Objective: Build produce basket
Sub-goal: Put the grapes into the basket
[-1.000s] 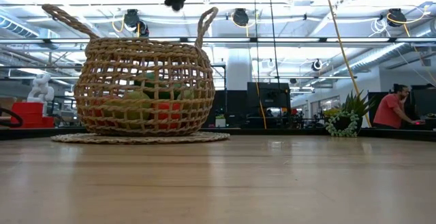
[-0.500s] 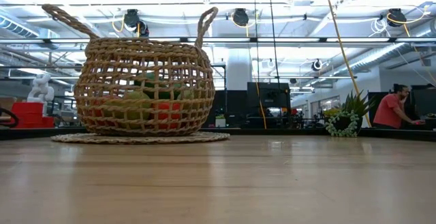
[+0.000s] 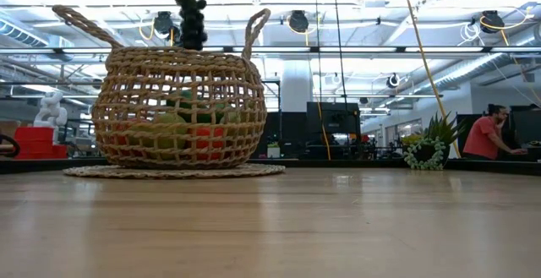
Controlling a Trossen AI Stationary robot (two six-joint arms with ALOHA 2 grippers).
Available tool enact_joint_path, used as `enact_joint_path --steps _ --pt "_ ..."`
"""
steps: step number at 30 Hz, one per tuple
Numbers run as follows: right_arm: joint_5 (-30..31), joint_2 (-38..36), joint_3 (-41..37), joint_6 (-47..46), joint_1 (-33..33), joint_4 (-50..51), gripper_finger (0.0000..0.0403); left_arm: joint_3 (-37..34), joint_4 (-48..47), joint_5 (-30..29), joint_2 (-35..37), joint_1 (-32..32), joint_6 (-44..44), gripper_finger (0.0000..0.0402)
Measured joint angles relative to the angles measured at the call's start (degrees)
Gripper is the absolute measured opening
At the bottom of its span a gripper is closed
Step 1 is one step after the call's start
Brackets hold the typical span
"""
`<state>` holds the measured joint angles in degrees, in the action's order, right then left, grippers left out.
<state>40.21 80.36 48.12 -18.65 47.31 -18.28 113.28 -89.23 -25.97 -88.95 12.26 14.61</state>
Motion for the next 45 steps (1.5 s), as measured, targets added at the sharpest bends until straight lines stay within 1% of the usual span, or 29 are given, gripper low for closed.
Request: enact_joint_path --steps 6,10,15,19,26,36,40,43,45 --pt "0.0 0.0 0.0 -0.1 0.1 0.2 0.004 -0.6 0.6 -0.2 -5.2 1.0 -1.1 0.0019" --pt "0.0 0.0 0.0 -0.1 0.4 0.2 0.004 -0.6 3.3 -0.6 -7.7 2.7 -2.6 0.0019" --pt "0.0 0.0 0.0 -0.7 0.8 0.6 0.004 -0.6 7.8 -0.5 -9.3 4.7 -5.6 0.0019" --pt "0.0 0.0 0.0 -0.7 0.8 0.6 0.004 -0.5 9.0 0.0 -10.2 6.8 -7.5 0.0019" --pt "0.0 0.0 0.0 -0.4 0.8 1.0 0.004 -0.6 7.3 6.2 -11.7 9.4 -10.4 0.0019" --pt "0.0 0.0 0.0 -0.1 0.8 1.0 0.004 -0.6 4.6 12.9 -12.0 9.5 -14.1 0.0019" --pt "0.0 0.0 0.0 -0.1 0.8 1.0 0.004 -0.6 5.1 13.5 -12.0 9.5 -14.4 0.002" --pt "0.0 0.0 0.0 -0.1 0.8 1.0 0.004 -1.9 7.3 13.5 -12.0 9.6 -14.7 0.002" --pt "0.0 0.0 0.0 -0.1 0.8 1.0 0.004 -3.0 6.4 13.5 -12.0 9.4 -14.8 0.002"
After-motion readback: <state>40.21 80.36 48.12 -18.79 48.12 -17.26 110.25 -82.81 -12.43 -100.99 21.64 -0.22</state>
